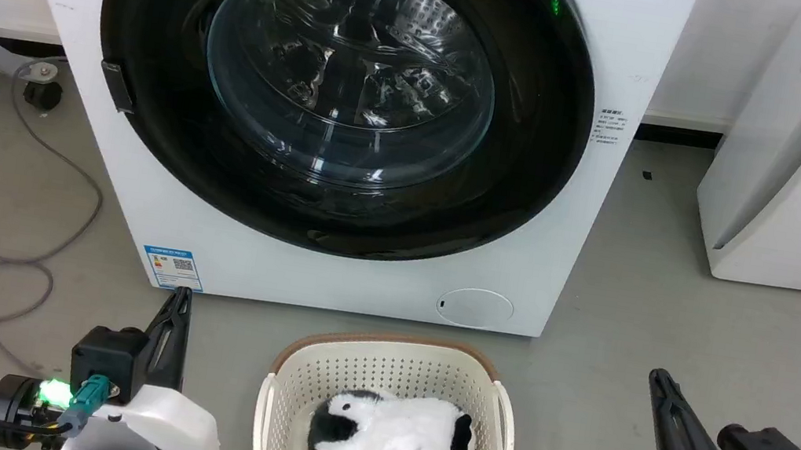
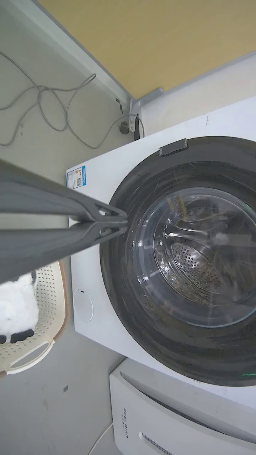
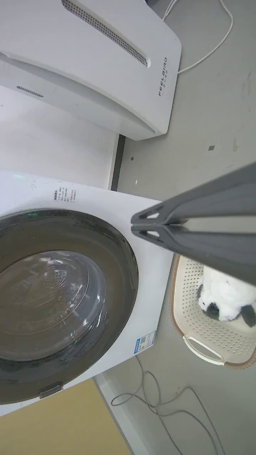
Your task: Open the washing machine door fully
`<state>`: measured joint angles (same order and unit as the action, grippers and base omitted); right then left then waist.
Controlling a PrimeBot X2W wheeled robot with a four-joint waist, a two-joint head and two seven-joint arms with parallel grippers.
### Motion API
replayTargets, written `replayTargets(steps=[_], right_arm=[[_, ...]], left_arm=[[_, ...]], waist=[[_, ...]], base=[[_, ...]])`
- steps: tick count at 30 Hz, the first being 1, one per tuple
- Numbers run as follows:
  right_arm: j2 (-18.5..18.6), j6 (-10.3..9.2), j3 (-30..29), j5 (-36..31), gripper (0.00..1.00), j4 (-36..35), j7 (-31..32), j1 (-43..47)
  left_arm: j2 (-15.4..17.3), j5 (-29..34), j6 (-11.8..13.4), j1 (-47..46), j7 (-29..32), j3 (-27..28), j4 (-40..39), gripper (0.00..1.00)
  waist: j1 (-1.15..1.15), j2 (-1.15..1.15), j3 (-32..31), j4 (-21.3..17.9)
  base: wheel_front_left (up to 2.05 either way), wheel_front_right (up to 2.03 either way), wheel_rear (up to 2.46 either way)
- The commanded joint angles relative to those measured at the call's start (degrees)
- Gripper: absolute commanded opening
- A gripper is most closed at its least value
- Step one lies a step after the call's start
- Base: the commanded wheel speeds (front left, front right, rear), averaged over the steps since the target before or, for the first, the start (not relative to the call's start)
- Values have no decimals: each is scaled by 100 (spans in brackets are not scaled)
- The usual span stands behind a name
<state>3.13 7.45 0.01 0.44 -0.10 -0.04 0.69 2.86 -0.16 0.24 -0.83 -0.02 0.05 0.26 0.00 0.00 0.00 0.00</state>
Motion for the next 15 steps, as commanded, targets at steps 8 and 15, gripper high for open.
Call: replayTargets(steps=[8, 15], right_arm=[[-25, 3, -1, -44, 0, 10, 4, -69], [-25, 3, -1, -44, 0, 10, 4, -69]], left_arm=[[1, 16, -24, 83, 2, -5, -26, 0], [1, 16, -24, 83, 2, -5, -26, 0]], waist=[[0, 0, 0, 0], [0, 0, 0, 0]], base=[[0, 0, 0], [0, 0, 0]])
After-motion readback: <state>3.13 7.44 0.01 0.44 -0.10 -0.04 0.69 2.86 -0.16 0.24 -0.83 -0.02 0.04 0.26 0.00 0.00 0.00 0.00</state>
